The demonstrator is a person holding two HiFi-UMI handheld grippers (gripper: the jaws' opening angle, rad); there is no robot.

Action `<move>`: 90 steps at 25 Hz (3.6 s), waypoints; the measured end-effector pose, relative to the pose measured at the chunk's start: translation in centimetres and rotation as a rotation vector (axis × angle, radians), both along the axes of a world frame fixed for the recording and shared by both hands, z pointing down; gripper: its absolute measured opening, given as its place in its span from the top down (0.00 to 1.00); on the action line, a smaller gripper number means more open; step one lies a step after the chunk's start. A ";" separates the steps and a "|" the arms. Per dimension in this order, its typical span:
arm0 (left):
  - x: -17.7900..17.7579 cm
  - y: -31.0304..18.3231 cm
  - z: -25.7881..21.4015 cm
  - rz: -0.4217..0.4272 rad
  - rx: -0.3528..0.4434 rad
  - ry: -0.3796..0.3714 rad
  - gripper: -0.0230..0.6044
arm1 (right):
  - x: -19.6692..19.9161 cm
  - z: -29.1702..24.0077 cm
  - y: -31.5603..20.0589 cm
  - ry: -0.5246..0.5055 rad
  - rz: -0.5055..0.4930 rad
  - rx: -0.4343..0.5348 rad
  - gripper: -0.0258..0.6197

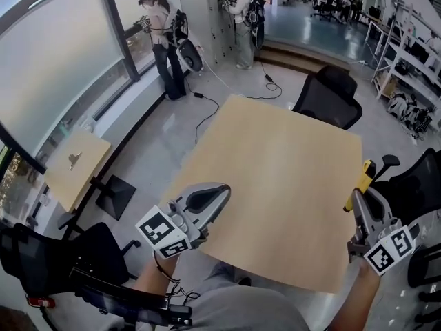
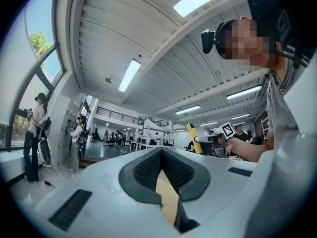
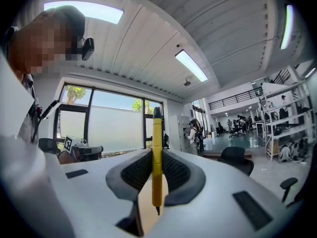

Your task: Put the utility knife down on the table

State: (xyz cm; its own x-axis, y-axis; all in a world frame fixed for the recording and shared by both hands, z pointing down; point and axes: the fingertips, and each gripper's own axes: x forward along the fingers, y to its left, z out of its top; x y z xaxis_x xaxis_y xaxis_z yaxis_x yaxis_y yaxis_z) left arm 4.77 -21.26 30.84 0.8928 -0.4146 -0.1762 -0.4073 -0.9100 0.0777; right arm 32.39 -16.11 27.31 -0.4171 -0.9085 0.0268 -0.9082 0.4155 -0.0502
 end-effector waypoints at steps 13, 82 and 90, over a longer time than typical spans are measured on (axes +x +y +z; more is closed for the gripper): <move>1.4 -5.5 0.9 0.013 -0.040 -0.034 0.96 | 1.5 1.5 -6.0 -0.030 0.019 -0.038 0.87; -4.3 -21.8 12.5 -0.032 -0.253 -0.077 0.96 | 1.9 26.6 -44.6 0.361 0.074 -0.365 0.87; -4.3 -22.8 13.8 -0.033 -0.282 -0.080 0.96 | 3.1 31.6 -46.7 0.432 0.073 -0.448 0.87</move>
